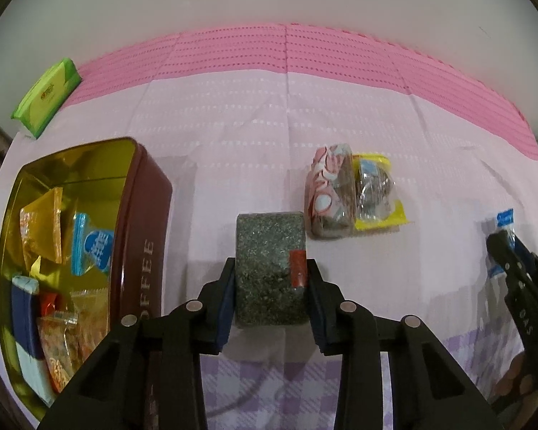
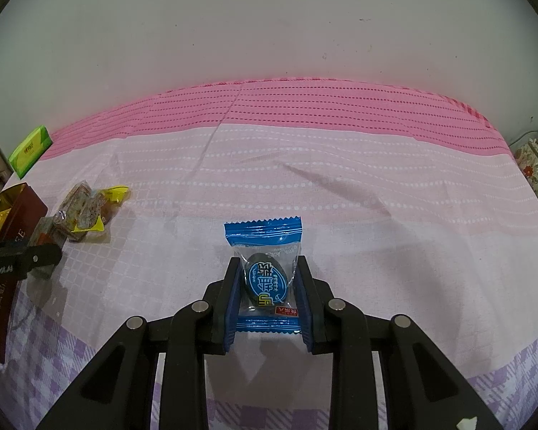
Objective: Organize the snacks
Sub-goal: 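Grasp the dark green cake block with the left tool, then carry the green cake block into the tin and release it with the left tool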
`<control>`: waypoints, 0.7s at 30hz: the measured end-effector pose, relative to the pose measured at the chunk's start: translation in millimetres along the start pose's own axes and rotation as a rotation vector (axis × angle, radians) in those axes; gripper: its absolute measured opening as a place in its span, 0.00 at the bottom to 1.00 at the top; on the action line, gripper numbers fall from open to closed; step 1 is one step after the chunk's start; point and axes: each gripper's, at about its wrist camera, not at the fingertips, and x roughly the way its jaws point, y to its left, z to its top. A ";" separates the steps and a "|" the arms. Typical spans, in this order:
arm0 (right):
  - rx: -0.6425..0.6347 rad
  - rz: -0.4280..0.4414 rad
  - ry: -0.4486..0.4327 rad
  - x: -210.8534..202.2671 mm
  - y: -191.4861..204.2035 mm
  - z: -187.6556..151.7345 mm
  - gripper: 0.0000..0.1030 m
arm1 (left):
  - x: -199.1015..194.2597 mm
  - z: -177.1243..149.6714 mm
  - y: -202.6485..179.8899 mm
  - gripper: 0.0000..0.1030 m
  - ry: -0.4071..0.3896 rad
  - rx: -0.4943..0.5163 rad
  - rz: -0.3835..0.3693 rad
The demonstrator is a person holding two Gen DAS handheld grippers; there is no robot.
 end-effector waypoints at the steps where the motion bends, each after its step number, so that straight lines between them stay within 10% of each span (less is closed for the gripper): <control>1: 0.000 0.000 0.000 0.0 0.3 -0.1 0.25 | -1.1 -2.0 0.7 0.35 0.003 0.001 0.000; 21: -0.018 -0.022 0.003 1.2 3.5 1.0 0.26 | -40.1 -38.4 -1.7 0.35 -0.044 0.053 -0.019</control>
